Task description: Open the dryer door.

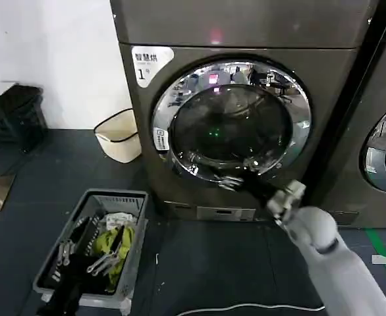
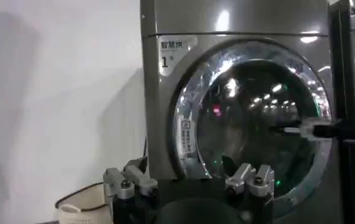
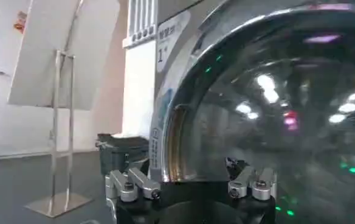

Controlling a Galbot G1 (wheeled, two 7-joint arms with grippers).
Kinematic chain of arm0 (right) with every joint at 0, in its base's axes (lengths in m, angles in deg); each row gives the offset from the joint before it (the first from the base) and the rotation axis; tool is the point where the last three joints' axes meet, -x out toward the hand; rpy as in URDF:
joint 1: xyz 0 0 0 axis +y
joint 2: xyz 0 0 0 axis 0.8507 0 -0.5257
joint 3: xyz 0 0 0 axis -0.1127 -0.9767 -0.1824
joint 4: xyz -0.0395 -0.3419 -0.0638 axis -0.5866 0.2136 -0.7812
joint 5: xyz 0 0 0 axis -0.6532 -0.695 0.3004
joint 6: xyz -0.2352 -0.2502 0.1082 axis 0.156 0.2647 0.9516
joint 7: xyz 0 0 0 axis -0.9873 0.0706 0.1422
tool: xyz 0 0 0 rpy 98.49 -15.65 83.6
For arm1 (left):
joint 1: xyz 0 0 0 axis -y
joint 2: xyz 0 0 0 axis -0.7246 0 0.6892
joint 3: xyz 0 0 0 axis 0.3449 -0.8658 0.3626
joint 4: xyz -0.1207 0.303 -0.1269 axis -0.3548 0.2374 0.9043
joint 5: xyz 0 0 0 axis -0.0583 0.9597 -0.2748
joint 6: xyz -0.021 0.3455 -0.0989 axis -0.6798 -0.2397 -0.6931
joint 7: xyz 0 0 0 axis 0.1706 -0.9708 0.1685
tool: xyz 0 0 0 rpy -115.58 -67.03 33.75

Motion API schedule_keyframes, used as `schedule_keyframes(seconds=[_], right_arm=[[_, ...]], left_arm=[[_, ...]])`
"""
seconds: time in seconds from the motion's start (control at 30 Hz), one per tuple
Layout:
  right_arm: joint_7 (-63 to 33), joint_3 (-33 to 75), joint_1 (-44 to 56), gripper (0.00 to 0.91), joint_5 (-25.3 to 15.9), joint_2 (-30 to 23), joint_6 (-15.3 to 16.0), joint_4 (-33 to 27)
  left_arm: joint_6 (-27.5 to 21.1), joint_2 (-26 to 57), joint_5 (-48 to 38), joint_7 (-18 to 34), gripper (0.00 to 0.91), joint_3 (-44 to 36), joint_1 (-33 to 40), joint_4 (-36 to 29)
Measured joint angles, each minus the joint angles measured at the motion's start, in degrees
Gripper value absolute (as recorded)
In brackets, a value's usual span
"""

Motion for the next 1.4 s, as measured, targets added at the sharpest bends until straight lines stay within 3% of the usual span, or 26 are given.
schedule_keyframes(seconds=[0.13, 0.57, 1.4], right_arm=[[1.0, -2.6, -3.5, 0.907, -1.0, -1.7, -1.9, -3.6], [5.9, -6.3, -10.9, 0.907, -4.5, -8.2, -3.1, -15.7], [7.1, -10.1, -18.0, 0.907, -5.1, -14.1, -2.7, -25.8]], left_arm=[[0.0, -0.1, 0.0, 0.0, 0.907, 0.0, 0.1, 0.2], [0.4, -0.3, 0.4, 0.0, 0.907, 0.0, 0.0, 0.9], [-0.2, -0.6, 0.1, -0.6, 0.907, -0.1, 0.4, 1.7]])
